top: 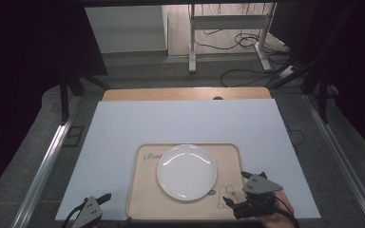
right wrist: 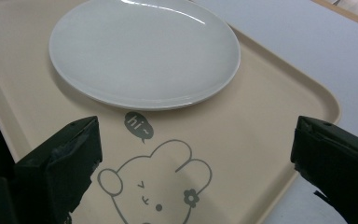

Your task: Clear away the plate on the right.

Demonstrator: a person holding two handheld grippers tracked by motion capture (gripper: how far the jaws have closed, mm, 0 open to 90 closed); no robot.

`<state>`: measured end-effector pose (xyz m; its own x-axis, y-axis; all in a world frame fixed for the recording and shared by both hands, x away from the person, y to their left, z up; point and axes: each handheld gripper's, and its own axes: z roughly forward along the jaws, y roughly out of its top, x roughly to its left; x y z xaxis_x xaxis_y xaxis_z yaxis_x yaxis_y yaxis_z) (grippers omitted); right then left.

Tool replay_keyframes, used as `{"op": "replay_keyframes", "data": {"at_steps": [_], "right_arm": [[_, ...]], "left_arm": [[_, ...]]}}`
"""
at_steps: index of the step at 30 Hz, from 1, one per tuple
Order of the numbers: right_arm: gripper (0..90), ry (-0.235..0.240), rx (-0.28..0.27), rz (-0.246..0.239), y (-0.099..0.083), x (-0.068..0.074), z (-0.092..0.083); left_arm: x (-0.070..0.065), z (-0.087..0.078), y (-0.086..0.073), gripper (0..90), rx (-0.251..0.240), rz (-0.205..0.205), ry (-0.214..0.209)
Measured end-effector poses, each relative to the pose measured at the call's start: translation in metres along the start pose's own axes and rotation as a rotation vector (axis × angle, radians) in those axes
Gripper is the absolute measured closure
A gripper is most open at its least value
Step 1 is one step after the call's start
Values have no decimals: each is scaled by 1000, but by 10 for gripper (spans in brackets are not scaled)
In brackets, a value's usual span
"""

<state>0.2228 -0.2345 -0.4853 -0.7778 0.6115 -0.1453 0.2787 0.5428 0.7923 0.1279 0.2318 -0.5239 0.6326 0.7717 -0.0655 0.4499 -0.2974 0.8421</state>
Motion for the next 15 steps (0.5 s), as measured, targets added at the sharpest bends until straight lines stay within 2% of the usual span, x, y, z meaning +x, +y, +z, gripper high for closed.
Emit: {"op": "replay_keyframes", "data": {"at_steps": [15], "right_arm": [[13, 2, -72, 84, -11, -11, -19]], "left_arm": [[0, 0, 0, 0, -4, -3, 2]]}}
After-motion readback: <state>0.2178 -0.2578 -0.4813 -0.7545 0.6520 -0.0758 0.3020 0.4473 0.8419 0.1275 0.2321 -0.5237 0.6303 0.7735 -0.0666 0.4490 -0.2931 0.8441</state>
